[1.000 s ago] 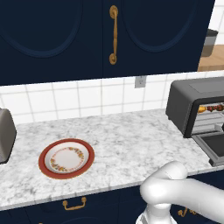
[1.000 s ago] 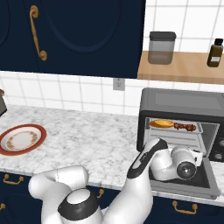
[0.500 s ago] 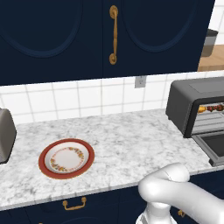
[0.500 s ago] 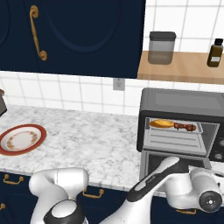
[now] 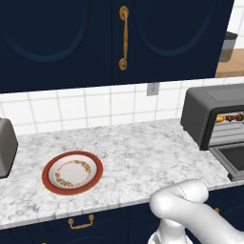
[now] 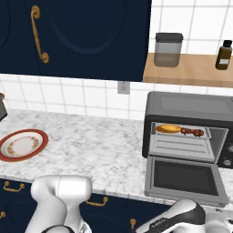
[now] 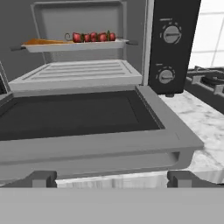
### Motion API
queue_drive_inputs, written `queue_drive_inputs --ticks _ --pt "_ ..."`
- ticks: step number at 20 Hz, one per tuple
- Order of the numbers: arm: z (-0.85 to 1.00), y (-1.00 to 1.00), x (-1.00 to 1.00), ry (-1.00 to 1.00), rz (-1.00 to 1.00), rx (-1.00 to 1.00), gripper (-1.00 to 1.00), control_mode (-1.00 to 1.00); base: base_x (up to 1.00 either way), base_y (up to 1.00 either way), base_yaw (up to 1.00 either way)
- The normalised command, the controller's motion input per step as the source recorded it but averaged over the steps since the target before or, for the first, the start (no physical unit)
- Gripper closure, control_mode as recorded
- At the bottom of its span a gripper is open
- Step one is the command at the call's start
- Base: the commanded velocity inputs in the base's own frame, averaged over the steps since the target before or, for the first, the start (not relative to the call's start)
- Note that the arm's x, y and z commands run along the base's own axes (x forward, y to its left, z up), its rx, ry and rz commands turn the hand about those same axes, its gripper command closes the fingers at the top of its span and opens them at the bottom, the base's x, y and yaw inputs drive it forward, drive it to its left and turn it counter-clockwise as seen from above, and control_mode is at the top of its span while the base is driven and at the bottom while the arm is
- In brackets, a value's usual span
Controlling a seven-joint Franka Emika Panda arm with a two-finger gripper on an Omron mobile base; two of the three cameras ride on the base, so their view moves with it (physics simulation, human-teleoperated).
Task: Pick up the kebab skewer and baguette bread, and place them inside the toaster oven. Close the toaster oven door and start by setting the timer.
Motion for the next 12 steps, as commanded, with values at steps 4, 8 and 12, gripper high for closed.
queue_drive_inputs --ticks 4,8,12 --pt "-0.34 0.02 -0.28 0.00 0.03 0.00 -1.00 -1.00 0.00 0.00 0.00" --pt "-0.12 0.01 -0.01 0.00 0.02 0.00 -1.00 -1.00 0.00 0.00 0.00" --pt "-0.07 0.24 0.13 0.00 0.05 0.00 -1.00 -1.00 0.00 0.00 0.00"
